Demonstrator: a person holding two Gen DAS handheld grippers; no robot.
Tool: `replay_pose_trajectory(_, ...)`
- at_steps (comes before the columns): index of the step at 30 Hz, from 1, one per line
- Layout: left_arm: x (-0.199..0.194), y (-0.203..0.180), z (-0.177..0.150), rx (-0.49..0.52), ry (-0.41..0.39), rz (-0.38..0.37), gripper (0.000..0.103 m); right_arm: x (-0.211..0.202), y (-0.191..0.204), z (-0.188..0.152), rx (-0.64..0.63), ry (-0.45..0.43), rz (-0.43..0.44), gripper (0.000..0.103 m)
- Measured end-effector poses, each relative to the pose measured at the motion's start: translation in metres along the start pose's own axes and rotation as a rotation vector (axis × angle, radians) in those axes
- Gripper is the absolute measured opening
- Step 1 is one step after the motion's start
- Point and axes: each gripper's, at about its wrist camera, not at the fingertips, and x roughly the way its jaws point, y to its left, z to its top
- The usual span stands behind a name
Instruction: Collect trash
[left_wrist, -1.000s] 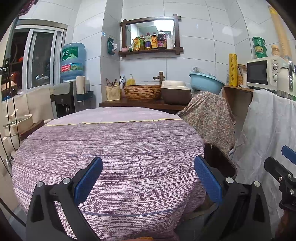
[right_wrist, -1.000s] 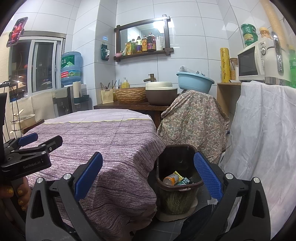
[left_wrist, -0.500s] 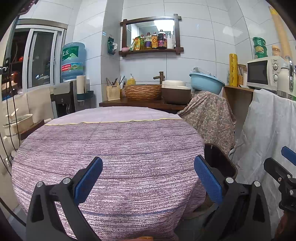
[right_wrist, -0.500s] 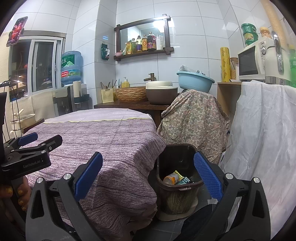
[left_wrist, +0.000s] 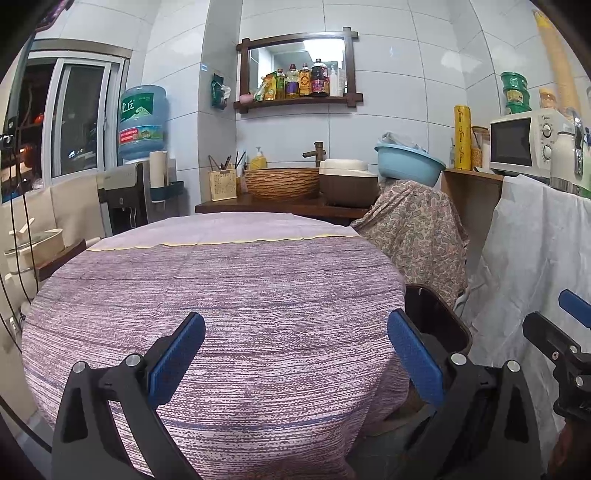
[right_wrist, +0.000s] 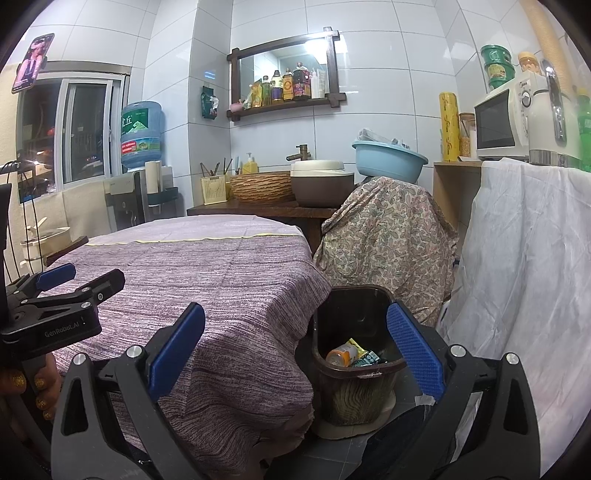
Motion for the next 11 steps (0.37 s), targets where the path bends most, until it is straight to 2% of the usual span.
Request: replay_pose_trajectory(11, 0.0014, 0.0015, 0.0013, -0.013, 0.006, 0.011, 0.098, 0.0012, 0.0018, -0.0029, 0.002, 0.003, 0.002, 0.097)
